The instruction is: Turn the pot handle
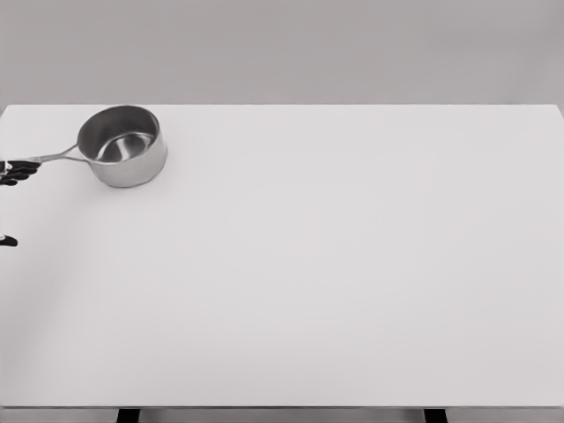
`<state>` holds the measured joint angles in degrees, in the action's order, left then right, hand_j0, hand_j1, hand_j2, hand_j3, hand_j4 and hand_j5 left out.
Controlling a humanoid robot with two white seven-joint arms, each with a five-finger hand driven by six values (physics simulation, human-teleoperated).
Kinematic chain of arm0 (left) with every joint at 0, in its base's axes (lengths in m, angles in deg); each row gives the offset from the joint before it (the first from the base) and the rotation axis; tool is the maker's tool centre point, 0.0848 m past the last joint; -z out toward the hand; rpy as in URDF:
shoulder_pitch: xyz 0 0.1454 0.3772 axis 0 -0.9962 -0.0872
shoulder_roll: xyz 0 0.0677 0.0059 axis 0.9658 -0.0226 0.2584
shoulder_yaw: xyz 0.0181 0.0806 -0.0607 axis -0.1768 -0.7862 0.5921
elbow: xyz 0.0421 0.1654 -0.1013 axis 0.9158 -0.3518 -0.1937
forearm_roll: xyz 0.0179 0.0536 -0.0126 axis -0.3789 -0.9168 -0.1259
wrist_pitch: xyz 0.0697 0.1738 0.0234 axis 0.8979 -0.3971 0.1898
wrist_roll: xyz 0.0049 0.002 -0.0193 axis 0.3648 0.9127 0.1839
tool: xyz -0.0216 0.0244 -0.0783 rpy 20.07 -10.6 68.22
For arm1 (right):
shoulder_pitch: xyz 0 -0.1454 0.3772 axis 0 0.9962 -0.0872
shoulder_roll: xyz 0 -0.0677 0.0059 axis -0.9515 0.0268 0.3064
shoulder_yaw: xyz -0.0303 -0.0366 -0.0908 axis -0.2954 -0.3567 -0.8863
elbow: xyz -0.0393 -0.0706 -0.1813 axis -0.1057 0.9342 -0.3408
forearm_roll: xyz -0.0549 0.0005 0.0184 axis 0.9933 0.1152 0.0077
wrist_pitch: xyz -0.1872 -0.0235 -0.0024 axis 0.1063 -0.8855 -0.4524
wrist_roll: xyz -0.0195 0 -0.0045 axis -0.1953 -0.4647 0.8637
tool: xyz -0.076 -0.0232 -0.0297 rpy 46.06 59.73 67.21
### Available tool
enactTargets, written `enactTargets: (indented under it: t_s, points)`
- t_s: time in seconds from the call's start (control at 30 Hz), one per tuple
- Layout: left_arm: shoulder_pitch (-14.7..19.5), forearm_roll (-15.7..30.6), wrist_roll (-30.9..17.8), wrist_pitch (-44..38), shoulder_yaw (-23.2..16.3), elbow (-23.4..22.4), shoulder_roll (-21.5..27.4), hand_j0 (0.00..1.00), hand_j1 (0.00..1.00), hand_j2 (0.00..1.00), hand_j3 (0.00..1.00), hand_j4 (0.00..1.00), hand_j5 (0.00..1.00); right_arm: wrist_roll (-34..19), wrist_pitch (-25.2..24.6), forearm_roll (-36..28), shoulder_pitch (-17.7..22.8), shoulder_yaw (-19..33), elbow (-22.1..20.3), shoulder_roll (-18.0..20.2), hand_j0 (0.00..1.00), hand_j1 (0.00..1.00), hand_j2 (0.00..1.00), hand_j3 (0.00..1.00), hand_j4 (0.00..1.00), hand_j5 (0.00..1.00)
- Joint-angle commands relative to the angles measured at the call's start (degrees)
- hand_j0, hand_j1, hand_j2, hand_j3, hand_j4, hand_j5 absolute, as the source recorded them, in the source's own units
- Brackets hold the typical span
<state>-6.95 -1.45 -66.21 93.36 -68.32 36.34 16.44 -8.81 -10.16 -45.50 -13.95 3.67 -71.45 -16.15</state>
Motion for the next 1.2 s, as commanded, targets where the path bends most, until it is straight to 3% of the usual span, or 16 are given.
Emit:
enactTargets:
  t_s: [0.0, 0.23, 0.57, 1.0, 1.17]
  points:
    - [0.0, -0.2, 0.0, 0.0, -0.8, -0.9, -0.7, 1.00, 1.00, 1.00, 1.00, 1.00, 1.00, 0.0, 0.0, 0.0, 0.0, 0.0, 0.0, 0.0, 1.00, 1.00, 1.00, 1.00, 1.00, 1.00]
    - [1.7, -0.4, 0.0, 0.0, -0.9, -2.5, -1.2, 1.00, 1.00, 1.00, 1.00, 1.00, 1.00, 0.0, 0.0, 0.0, 0.0, 0.0, 0.0, 0.0, 1.00, 1.00, 1.00, 1.00, 1.00, 1.00]
    - [11.6, -3.6, 0.0, 0.0, -8.2, -9.4, -5.8, 1.00, 1.00, 1.00, 1.00, 1.00, 1.00, 0.0, 0.0, 0.0, 0.0, 0.0, 0.0, 0.0, 1.00, 1.00, 1.00, 1.00, 1.00, 1.00]
    - [12.0, -3.7, 0.0, 0.1, -8.2, -9.6, -6.0, 1.00, 1.00, 1.00, 1.00, 1.00, 1.00, 0.0, 0.0, 0.0, 0.0, 0.0, 0.0, 0.0, 1.00, 1.00, 1.00, 1.00, 1.00, 1.00]
    - [13.7, -5.1, 0.0, 0.1, -8.3, -11.9, -7.0, 1.00, 1.00, 1.00, 1.00, 1.00, 1.00, 0.0, 0.0, 0.0, 0.0, 0.0, 0.0, 0.0, 1.00, 1.00, 1.00, 1.00, 1.00, 1.00]
